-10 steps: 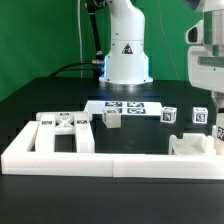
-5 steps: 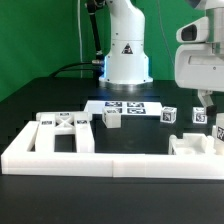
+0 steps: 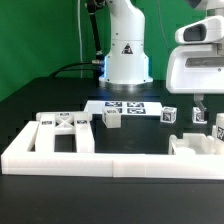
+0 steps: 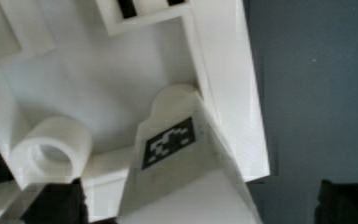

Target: Assemble chair

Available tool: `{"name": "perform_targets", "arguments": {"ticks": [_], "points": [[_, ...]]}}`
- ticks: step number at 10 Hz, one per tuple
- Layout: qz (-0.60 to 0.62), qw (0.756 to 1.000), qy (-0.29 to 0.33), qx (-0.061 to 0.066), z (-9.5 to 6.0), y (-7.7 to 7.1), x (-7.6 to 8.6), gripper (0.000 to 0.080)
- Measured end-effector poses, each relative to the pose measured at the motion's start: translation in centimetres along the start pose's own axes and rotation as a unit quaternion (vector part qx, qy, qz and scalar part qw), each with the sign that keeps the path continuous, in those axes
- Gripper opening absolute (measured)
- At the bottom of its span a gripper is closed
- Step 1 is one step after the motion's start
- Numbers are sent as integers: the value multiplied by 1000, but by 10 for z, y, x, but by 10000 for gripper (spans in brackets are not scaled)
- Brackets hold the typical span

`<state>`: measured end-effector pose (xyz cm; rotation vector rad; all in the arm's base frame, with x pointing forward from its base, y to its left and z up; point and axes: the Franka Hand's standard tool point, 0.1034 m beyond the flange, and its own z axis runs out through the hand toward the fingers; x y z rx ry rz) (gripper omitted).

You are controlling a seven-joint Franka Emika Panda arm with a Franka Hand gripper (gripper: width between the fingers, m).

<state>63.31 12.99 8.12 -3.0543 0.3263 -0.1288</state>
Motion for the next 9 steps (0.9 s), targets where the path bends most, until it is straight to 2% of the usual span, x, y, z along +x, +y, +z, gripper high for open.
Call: {"name": "perform_targets", "arguments": {"ticks": [5, 7, 8, 9], "points": [[-172, 985, 2, -9, -1, -1, 2, 649], [-180, 984, 2, -9, -1, 0, 2, 405], [-177, 984, 3, -9, -1, 0, 2, 405], [-165, 986, 3, -9, -1, 0, 2, 287]]}}
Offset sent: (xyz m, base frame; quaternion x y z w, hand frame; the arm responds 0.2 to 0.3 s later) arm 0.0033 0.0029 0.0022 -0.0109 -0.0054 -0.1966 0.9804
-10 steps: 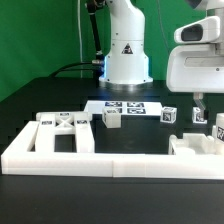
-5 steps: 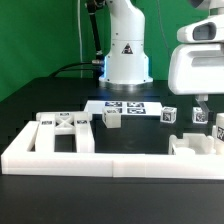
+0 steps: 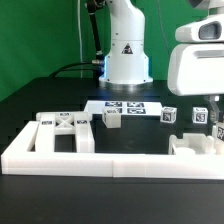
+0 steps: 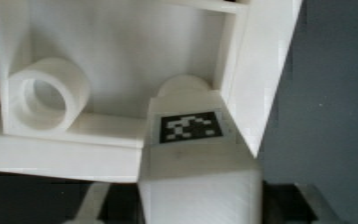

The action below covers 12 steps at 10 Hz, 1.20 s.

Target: Assemble chair

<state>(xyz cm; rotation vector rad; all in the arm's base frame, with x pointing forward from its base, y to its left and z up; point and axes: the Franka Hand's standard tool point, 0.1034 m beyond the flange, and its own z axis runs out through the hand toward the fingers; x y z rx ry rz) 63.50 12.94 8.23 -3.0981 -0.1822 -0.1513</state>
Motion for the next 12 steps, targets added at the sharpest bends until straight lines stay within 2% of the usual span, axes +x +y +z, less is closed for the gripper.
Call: {"name": "perform_targets", "arguments": {"ticks": [2, 3, 5, 7, 11, 12], "points": [[19, 1000, 0, 0, 0, 0, 0, 287], [97, 995, 1, 4, 1, 1, 0, 287], [256, 967, 0, 5, 1, 2, -1, 287], [397, 918, -2, 6, 2, 2, -1, 287], [623, 782, -8, 11, 2, 2, 0, 289], [640, 768, -9, 12, 2, 3, 0, 289]]}}
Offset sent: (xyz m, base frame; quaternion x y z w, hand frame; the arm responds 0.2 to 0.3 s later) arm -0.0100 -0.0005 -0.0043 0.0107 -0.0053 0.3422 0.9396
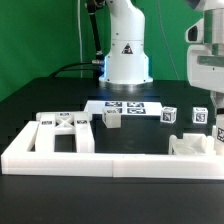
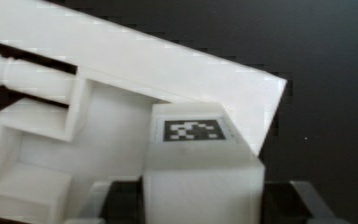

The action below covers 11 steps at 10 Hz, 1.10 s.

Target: Assemble chair

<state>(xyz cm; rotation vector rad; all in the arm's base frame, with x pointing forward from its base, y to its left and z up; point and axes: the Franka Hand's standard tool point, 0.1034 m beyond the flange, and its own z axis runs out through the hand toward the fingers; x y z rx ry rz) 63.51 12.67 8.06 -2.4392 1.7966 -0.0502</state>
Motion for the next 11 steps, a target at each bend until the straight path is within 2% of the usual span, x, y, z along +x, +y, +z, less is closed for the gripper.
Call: {"name": "perform_targets", "arguments": {"ticks": [2, 3, 4, 5, 6, 7, 9, 11], "points": [[15, 1000, -1, 0, 0, 0, -1, 290], [-1, 1000, -1, 1, 0, 0, 0, 482], [-49, 999, -1, -1, 0, 0, 1, 482], [-79, 997, -2, -1, -1, 1, 1, 609], [-135, 991, -1, -2, 0, 1, 1, 609], [-190, 982, -1, -2, -1, 1, 1, 643], [-320, 947, 1, 1, -1, -1, 3, 648], [-429, 903, 2, -1, 0, -1, -2, 649]]}}
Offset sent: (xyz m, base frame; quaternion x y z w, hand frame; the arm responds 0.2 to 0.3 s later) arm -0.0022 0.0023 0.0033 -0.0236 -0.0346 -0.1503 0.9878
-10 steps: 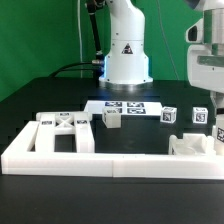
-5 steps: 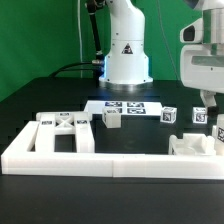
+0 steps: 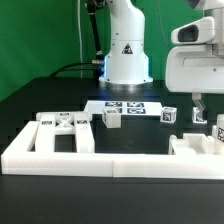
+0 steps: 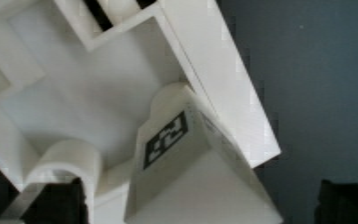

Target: Assemble chair

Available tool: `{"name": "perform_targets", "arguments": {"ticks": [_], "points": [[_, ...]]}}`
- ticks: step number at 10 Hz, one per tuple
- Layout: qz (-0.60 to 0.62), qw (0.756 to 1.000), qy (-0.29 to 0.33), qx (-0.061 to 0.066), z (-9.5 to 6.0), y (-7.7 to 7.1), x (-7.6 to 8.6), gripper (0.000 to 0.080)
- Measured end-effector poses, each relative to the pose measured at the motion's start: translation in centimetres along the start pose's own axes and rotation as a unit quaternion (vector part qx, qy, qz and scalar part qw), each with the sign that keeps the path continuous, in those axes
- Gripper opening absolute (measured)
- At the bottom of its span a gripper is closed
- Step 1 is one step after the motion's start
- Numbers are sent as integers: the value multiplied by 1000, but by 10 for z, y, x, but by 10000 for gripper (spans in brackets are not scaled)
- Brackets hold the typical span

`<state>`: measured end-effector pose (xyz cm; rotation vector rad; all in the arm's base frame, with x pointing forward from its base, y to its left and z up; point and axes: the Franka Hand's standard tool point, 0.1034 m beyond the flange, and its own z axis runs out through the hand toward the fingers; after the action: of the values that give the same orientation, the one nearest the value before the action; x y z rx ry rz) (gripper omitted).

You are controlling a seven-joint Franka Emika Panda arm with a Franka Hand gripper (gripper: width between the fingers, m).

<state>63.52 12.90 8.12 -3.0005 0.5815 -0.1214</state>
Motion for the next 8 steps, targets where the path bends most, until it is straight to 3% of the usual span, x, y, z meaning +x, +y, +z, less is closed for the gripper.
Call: {"name": "perform_targets", "arguments": {"ticks": [2, 8], "points": [[-121, 993, -1, -5, 0, 2, 1, 649], [-270, 963, 4, -16, -1, 4, 4, 649]]}}
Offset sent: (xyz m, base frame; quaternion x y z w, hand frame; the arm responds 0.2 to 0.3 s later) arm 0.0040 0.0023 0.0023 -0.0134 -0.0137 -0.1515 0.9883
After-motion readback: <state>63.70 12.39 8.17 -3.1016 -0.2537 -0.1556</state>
